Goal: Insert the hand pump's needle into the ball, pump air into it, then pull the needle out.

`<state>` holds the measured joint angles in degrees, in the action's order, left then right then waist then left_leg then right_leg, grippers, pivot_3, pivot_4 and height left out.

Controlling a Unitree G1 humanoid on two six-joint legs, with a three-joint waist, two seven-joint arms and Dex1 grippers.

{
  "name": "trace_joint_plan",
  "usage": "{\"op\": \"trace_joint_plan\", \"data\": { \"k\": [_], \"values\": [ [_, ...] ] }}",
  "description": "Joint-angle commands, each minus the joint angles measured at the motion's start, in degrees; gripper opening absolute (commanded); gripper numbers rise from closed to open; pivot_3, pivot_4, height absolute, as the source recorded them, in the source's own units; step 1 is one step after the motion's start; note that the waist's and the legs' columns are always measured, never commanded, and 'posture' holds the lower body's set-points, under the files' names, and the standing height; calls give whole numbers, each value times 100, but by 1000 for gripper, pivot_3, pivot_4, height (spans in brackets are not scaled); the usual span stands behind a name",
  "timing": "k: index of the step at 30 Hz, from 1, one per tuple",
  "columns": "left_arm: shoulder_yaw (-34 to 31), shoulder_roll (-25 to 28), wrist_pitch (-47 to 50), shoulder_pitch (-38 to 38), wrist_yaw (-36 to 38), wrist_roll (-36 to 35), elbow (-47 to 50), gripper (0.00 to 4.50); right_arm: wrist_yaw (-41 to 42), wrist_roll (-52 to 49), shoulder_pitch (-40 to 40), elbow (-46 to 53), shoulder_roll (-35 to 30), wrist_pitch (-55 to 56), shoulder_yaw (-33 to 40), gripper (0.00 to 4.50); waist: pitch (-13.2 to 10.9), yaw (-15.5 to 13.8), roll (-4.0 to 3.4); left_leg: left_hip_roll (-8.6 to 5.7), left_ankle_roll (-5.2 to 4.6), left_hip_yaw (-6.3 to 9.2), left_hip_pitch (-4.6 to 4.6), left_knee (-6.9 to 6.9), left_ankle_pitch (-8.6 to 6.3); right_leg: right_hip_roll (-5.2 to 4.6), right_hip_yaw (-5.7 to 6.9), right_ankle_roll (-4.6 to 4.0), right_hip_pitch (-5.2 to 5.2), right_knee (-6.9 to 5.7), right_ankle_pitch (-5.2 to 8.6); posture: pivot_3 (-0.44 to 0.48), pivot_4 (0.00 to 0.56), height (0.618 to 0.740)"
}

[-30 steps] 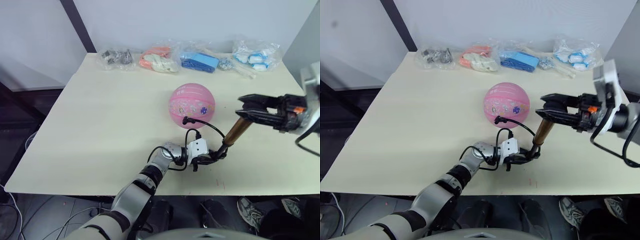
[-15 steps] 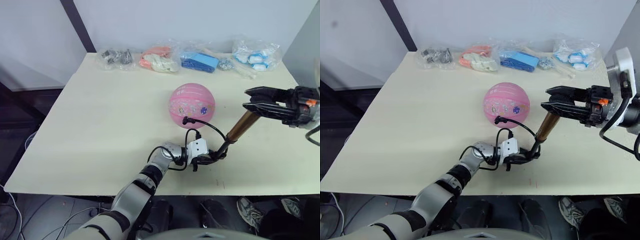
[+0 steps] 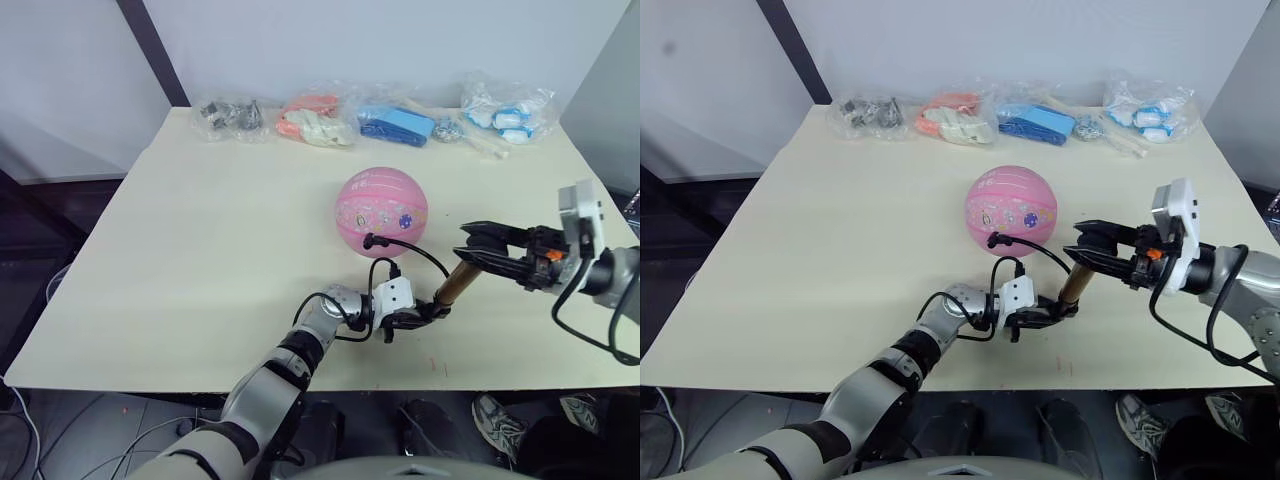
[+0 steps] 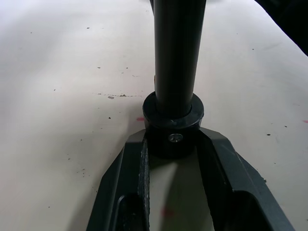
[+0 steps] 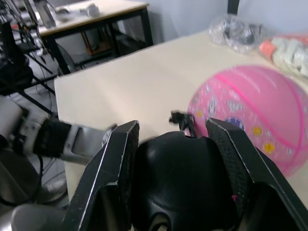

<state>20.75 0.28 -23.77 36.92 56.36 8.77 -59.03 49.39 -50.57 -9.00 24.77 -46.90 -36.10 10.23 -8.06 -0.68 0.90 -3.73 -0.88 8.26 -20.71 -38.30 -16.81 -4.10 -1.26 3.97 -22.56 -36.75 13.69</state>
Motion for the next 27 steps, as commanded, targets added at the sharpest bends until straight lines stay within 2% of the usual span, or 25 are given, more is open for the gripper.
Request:
{"op": "trace_joint_plan", "data": {
  "k": [1, 4, 8, 18, 20, 21, 23, 24, 25, 27],
  "values": [
    [123, 111, 230, -208, 81, 176, -235, 1043, -97, 669, 227, -186, 112, 90, -518, 1753, 0, 2, 0, 0, 0, 0, 0, 0, 0, 0, 0, 0, 0, 0, 0, 0, 150, 740],
    [106, 106, 235, -198, 85, 150, -184, 1043, -355, 1021, 299, -337, 432, 289, -699, 1753, 3, 7, 4, 0, 0, 0, 2, 0, 0, 2, 0, 1, 0, 0, 0, 0, 150, 740],
    [61, 88, 283, -205, 173, 51, 6, 1043, -355, 1524, 414, -510, 515, 556, -923, 1753, 3, 12, 3, -1, 0, 0, 1, 0, 0, 2, -1, 0, 0, -1, 0, 0, 150, 740],
    [5, 164, 435, -243, 349, -66, 285, 1043, -370, 1657, 546, -615, 638, 771, -983, 1753, 4, 74, 2, 1, 1, 1, 5, 0, 0, 5, -1, -2, 1, -1, -1, 0, 150, 740],
    [11, 176, 474, -263, 351, -79, 328, 2031, -377, 1654, 559, -600, 643, 776, -978, 1753, 4, 91, 2, 1, 1, 2, 5, 1, 0, 5, -1, -2, 1, -1, -1, 0, 150, 740],
    [10, 181, 492, -276, 361, -95, 354, 2345, -380, 1651, 567, -587, 639, 773, -973, 1753, 4, 90, 2, 1, 1, 2, 4, 1, 0, 5, -1, -3, 2, -1, -1, 0, 150, 740],
    [4, 192, 524, -299, 392, -127, 409, 3412, -391, 1645, 577, -569, 636, 772, -959, 1753, 5, 85, 3, 0, 1, 2, 6, -1, 0, 2, -1, -2, 7, -1, -1, 0, 150, 740],
    [-9, 200, 549, -312, 419, -156, 447, 3742, -391, 1636, 581, -559, 629, 767, -942, 1753, 5, 83, 3, -1, 1, 2, 7, -2, 0, 1, -1, 0, 9, 0, 0, 0, 150, 740],
    [-20, 217, 573, -329, 454, -185, 500, 4437, -390, 1630, 583, -553, 615, 764, -923, 1753, 5, 79, 3, -2, 1, 2, 7, -2, 0, -1, -1, 2, 10, 0, 1, 0, 150, 740],
    [-50, 254, 612, -362, 503, -238, 615, 4480, -379, 1611, 583, -543, 583, 752, -879, 1753, 5, 79, 4, -2, 1, 1, 7, -3, 0, -1, -1, 3, 11, 1, 2, 0, 150, 740]
  ]
}}
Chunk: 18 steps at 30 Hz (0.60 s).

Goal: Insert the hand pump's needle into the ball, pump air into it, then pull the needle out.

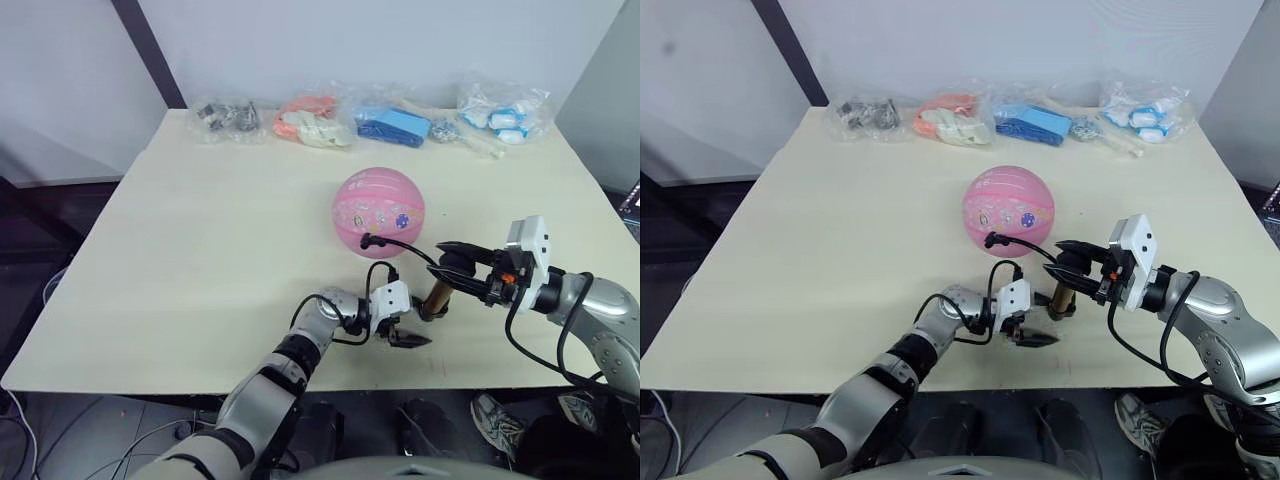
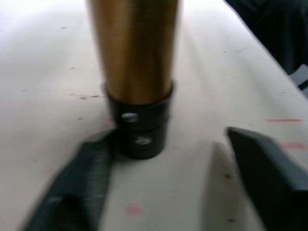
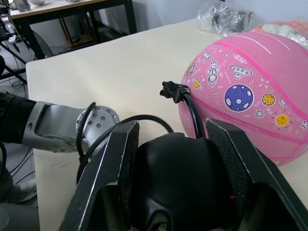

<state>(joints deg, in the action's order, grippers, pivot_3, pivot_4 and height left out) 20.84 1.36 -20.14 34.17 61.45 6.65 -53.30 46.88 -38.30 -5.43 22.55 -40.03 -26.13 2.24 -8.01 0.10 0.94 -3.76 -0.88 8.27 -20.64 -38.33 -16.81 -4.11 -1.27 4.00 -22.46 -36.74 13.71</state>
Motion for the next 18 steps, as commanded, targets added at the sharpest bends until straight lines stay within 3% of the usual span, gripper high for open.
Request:
{"op": "trace_joint_plan", "data": {
  "k": [1, 7, 18],
  "values": [
    [-83, 175, 286, -108, 23, -66, 130, 4480, -121, 369, 217, -318, -125, -251, -46, 1753, -1, 2, 1, 0, 0, 1, 0, 0, 0, 0, 0, 0, 0, 0, 0, 0, 150, 740],
    [-160, 495, 673, -344, 323, -406, 1115, 4480, -73, 279, 96, -235, -315, -282, 220, 1753, -6, 34, -5, 2, 0, 1, -3, 2, 0, 1, 0, -5, -4, 0, -3, 0, 150, 740],
    [-389, 1693, 2103, -1085, 1066, -1446, 4221, 4480, 238, 94, -157, -106, -995, -325, 929, 1753, -66, -113, -50, -2, 0, 3, -28, 1, 0, -6, -2, -15, -24, 1, -8, 0, 150, 740]
  ]
}}
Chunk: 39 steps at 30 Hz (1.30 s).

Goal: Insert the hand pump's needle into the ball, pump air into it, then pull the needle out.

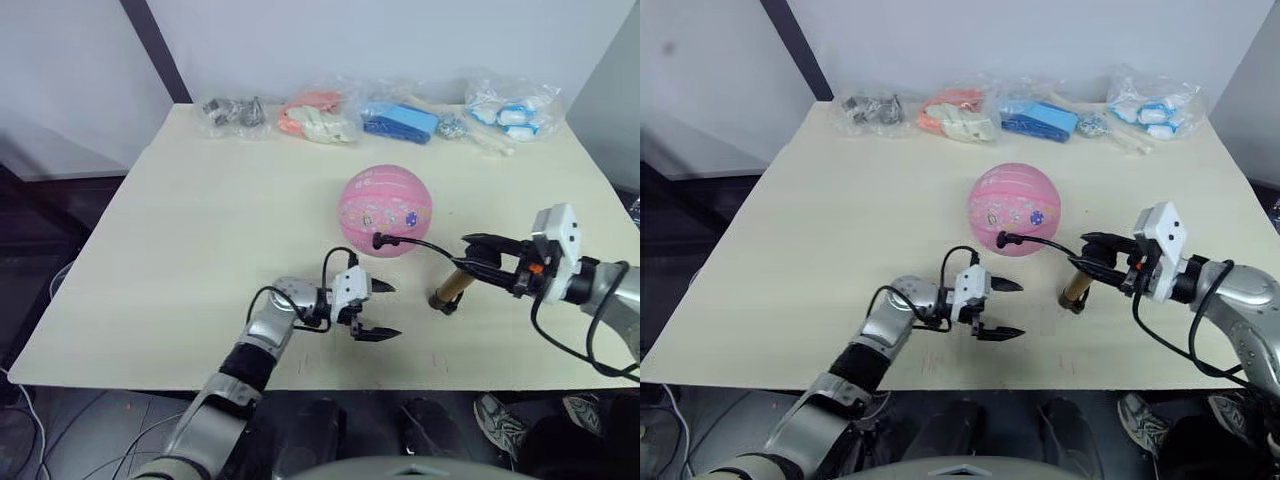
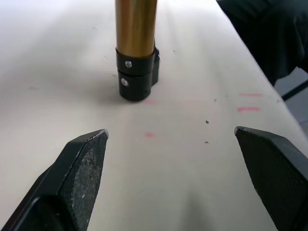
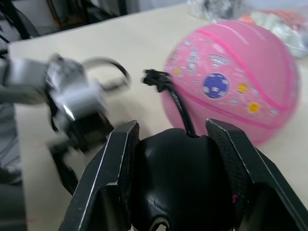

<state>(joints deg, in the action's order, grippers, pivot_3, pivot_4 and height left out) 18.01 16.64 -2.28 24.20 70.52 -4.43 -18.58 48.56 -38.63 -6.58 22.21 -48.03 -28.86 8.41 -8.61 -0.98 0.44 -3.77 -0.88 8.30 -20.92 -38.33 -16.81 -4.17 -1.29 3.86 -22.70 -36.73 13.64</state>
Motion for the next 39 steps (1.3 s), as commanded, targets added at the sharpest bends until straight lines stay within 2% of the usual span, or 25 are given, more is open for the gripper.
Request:
{"op": "trace_joint_plan", "data": {
  "k": [1, 7, 11, 16, 24, 33, 39],
  "values": [
    [-160, 322, 459, -154, 221, -471, 1041, 4480, 150, 82, -50, -74, -278, -68, 381, 1753, -9, -4, 0, 0, 0, 1, -2, 0, 0, 0, 1, 0, -1, 0, 0, 0, 150, 740],
    [-577, 1223, 1168, -544, 451, -1191, 2330, 4480, 715, 643, -169, -388, -790, 620, 465, 1753, -63, 31, -38, 2, 7, -10, -33, 3, 4, 3, -10, -2, -43, -3, 0, 0, 150, 740],
    [-705, 1516, 1340, -714, 436, -1403, 2674, 4480, 975, 824, -300, -540, -833, 926, 438, 1753, -66, 25, -39, 3, 22, -11, -63, 1, 13, 2, -9, -2, -67, -2, -1, 0, 150, 740],
    [-890, 1777, 1557, -849, 299, -1626, 3051, 4480, 1632, 1780, -371, -915, -1168, 2161, 67, 1753, -70, 25, -43, 2, 28, -13, -87, -2, 16, 2, -10, -3, -91, -3, -2, 0, 150, 740],
    [-999, 1852, 1769, -933, 69, -1875, 3416, 4480, 1366, 2719, -775, -1632, -932, 3628, -84, 1753, -85, 25, -45, 2, 29, -22, -85, -2, 17, 1, -16, -3, -92, -3, -2, 0, 150, 740],
    [-1005, 1948, 1987, -835, -45, -2083, 3659, 4480, 831, 3850, -345, -2304, -545, 5393, -523, 1753, -87, 30, -45, 2, 30, -34, -84, -2, 17, 2, -31, -4, -99, -7, -2, 0, 150, 740],
    [-1019, 2007, 2022, -704, -62, -2142, 3651, 4480, 307, 4282, -118, -2562, -203, 5989, -803, 1753, -87, 36, -43, 5, 31, -45, -76, -7, 18, 7, -39, -6, -97, -16, -5, 0, 150, 740]
  ]
}}
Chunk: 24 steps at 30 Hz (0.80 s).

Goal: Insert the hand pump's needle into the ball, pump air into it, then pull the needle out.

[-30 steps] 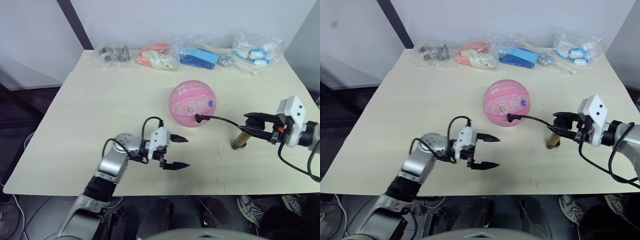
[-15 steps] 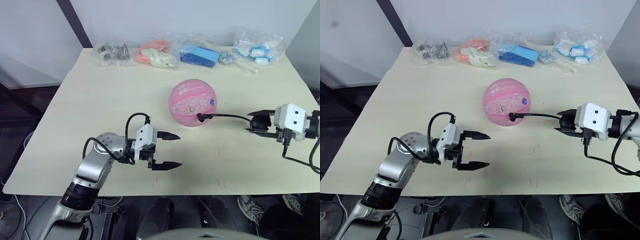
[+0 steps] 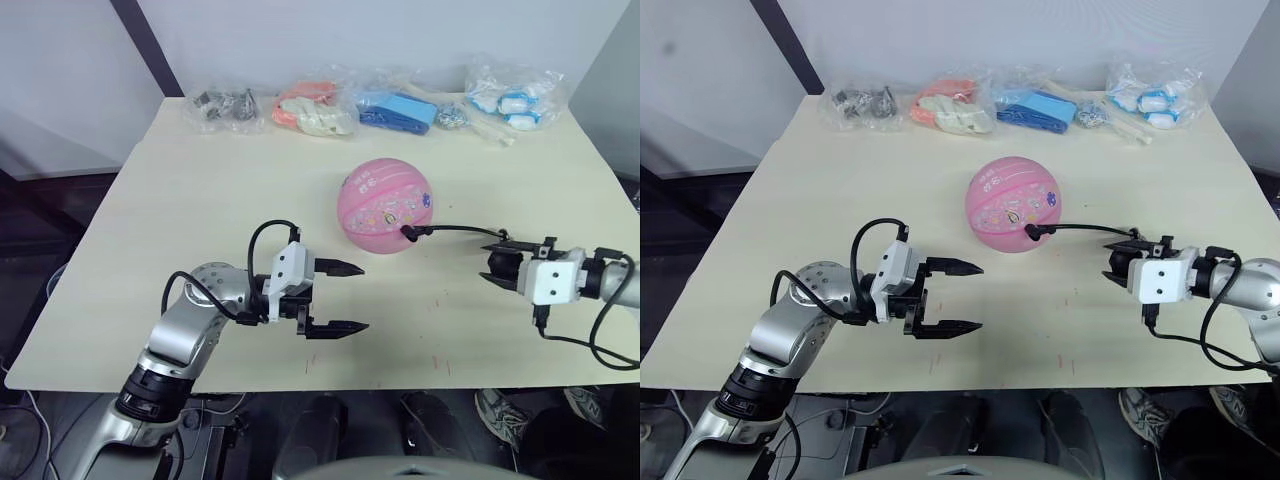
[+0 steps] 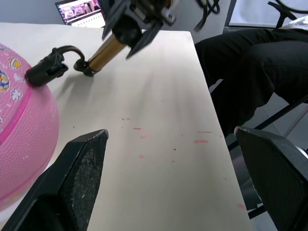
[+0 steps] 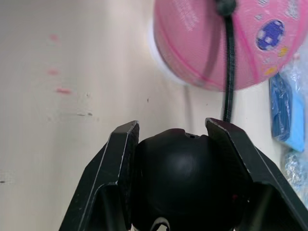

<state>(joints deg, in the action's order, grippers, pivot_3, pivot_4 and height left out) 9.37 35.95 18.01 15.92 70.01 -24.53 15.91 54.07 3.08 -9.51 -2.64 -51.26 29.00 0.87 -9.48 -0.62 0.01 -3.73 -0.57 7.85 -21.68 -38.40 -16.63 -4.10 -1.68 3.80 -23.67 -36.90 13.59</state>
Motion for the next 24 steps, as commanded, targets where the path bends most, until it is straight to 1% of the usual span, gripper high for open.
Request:
{"op": "trace_joint_plan", "data": {
  "k": [1, 4, 6, 7, 8, 9, 10, 11, 12, 15, 19, 24],
  "values": [
    [-156, 87, -15, 142, -5, -126, 186, 4480, -308, 87, 244, -64, 185, 192, -59, 1753, 1, -2, 1, 0, 2, 1, 1, 0, 1, 1, 0, -1, 0, -3, -1, 0, 150, 740],
    [-147, 125, -18, 179, 6, -138, 164, 4480, -242, -247, 411, 106, 272, -73, -41, 1753, 1, -2, 0, 1, 4, -1, 3, -3, 3, 2, -2, -3, 0, -9, -2, 0, 150, 740],
    [-141, 145, -20, 196, 16, -146, 148, 4500, -72, -780, 504, 339, 321, -453, 8, 2712, 1, -2, 1, 1, 4, -1, 4, -3, 3, 2, -4, -3, 1, -10, -2, 0, 150, 740],
    [-138, 148, -22, 207, 21, -146, 138, 4500, -7, -935, 529, 418, 309, -576, 20, 3019, 1, -4, 1, 2, 4, 0, 4, -3, 3, 3, -3, -3, 1, -10, -2, 0, 150, 740],
    [-133, 147, -14, 239, 28, -149, 120, 4500, 110, -1161, 542, 465, 308, -642, 36, 3019, 0, 0, 0, 2, 4, 1, 4, -3, 3, 4, -2, -4, 1, -10, -2, 0, 150, 740],
    [-126, 139, -6, 275, 33, -153, 101, 4500, 236, -1346, 563, 498, 292, -698, 49, 3584, 0, 1, 0, 2, 4, -2, 2, -3, 3, 3, -7, -4, 0, -10, -2, 0, 150, 740],
    [-120, 132, 5, 306, 36, -159, 89, 4500, 358, -1491, 592, 524, 269, -733, 68, 3767, 0, 6, 0, 2, 3, -2, 3, -3, 3, 3, -7, -4, 0, -10, -2, 0, 150, 740],
    [-114, 130, 10, 324, 42, -160, 83, 4500, 455, -1591, 629, 535, 247, -747, 84, 4368, 0, 7, 0, 2, 3, -3, 3, -3, 3, 3, -8, -4, 0, -10, -2, 0, 150, 740],
    [-109, 130, 4, 336, 51, -160, 83, 4500, 510, -1726, 676, 554, 270, -777, 119, 4449, 0, 8, 0, 3, 3, -3, 3, -3, 3, 3, -8, -4, 0, -10, -2, 0, 150, 740],
    [-123, 141, 13, 364, 60, -179, 93, 4500, 528, -2093, 837, 700, 374, -966, 265, 4449, 0, 5, 0, 4, 3, 0, 3, -3, 3, 4, -5, -4, 0, -10, -2, 0, 150, 740],
    [-288, 64, -80, 487, -103, -173, 5, 4500, 341, -3057, 1341, 1234, 735, -1421, 691, 4449, 0, -6, 0, 3, 3, 1, 2, -3, 3, 3, -6, -4, -1, -10, -2, 0, 150, 740],
    [-491, -150, -22, 820, -408, -223, -221, 4500, 131, -3883, 1900, 1977, 1087, -2037, 1051, 4449, 1, -15, 1, 2, 3, 6, 2, -5, 3, 2, -3, -4, 0, -14, -3, 0, 150, 740]
  ]
}}
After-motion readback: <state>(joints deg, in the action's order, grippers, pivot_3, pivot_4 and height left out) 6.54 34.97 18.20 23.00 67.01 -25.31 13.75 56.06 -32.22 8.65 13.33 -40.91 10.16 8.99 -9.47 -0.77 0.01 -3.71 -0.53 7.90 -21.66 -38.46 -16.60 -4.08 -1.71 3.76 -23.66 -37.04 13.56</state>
